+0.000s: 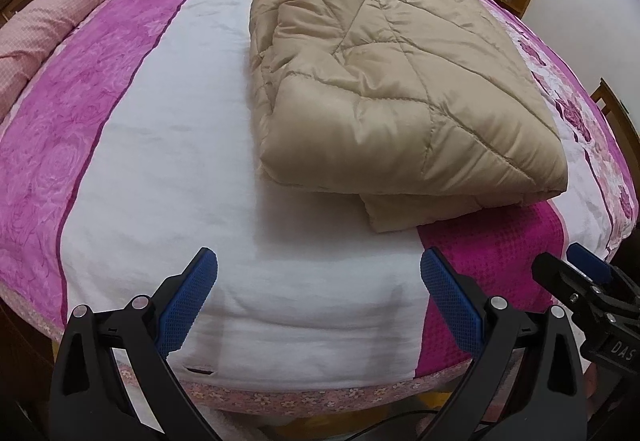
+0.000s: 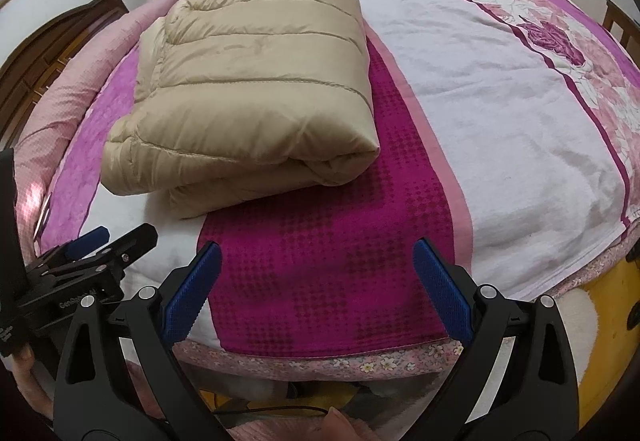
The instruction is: Fold large clothes
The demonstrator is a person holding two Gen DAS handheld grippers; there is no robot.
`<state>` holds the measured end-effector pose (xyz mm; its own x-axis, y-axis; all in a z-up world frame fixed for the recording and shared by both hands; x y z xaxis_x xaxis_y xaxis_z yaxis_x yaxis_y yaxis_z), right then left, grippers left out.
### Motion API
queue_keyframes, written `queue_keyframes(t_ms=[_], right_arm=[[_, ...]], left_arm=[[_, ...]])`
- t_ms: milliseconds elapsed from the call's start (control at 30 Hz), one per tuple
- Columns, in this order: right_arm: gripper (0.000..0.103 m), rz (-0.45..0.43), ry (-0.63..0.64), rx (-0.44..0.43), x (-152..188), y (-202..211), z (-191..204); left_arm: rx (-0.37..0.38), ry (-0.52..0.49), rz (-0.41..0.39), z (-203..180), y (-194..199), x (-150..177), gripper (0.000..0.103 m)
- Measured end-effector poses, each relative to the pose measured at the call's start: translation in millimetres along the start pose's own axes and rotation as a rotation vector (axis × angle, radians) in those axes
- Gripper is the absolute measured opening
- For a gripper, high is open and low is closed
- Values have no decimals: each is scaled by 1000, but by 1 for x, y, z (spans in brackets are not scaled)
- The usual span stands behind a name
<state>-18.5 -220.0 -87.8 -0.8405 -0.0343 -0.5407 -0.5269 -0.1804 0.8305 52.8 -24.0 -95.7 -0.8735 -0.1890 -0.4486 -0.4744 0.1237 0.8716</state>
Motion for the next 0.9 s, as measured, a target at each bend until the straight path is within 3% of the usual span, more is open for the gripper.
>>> queue_keyframes(t_ms=[900], right_arm=[[96,11,-6,-4,4,-1,2]], left_arm=[[-15,-6,12,1,-2,4,97]])
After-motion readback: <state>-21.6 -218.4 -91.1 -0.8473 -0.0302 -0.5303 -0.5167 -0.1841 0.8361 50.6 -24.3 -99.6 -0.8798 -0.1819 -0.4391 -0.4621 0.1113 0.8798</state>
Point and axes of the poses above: each gripper's, at about its wrist camera, not at the fingertips, and y roughly against the way its jaws point, z to its left, x to its underside, the point moved 9 cm from there along -y, roughly the way its jaws point, and after that the axes turned 15 degrees about y, right-handed, at the moved point
